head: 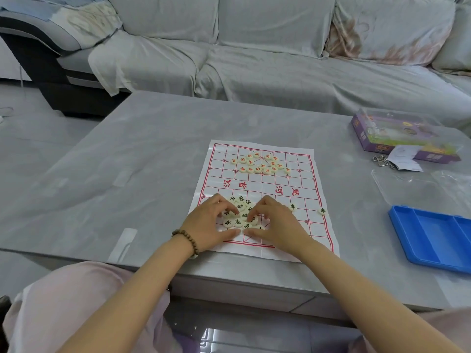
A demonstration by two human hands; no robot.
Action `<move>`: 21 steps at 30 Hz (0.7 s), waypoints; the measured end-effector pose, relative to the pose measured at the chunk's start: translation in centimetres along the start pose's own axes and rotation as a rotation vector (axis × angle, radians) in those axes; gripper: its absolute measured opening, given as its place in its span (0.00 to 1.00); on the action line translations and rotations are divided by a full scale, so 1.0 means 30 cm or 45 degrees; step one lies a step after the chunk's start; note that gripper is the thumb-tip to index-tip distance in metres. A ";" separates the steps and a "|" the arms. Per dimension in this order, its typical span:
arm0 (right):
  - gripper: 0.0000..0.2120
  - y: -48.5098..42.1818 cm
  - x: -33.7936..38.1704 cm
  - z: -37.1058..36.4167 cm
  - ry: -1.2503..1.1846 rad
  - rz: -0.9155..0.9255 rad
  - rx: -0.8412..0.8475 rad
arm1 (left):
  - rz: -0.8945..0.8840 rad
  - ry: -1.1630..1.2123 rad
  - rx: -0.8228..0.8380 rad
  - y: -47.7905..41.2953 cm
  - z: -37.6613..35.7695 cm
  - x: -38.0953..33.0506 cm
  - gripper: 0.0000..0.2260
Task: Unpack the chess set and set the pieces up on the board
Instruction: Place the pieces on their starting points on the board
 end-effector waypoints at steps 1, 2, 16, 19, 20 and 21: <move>0.12 -0.001 0.000 -0.001 0.003 0.001 0.003 | 0.008 0.002 0.009 0.001 0.001 0.005 0.16; 0.11 -0.001 0.001 0.000 0.002 0.003 0.009 | 0.017 0.009 0.016 0.003 0.002 0.009 0.16; 0.09 0.292 -0.348 0.256 -0.246 -0.291 -0.094 | -0.337 -0.089 0.040 -0.041 -0.181 -0.309 0.18; 0.09 0.357 -0.410 0.263 -0.259 -0.313 -0.106 | -0.387 -0.134 0.159 -0.055 -0.282 -0.393 0.21; 0.09 0.369 -0.420 0.263 -0.277 -0.307 -0.114 | -0.383 -0.146 0.198 -0.062 -0.309 -0.410 0.23; 0.09 0.378 -0.426 0.262 -0.293 -0.299 -0.117 | -0.379 -0.157 0.224 -0.070 -0.332 -0.421 0.24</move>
Point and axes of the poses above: each hand's wrist, its own y-axis away from the middle knuckle, its own z-axis out of the back of the hand, x = y × z, the point moved 10 cm from there along -y, towards the middle knuckle, and after that the axes turned 1 degree about -y, right-handed, at the moved point
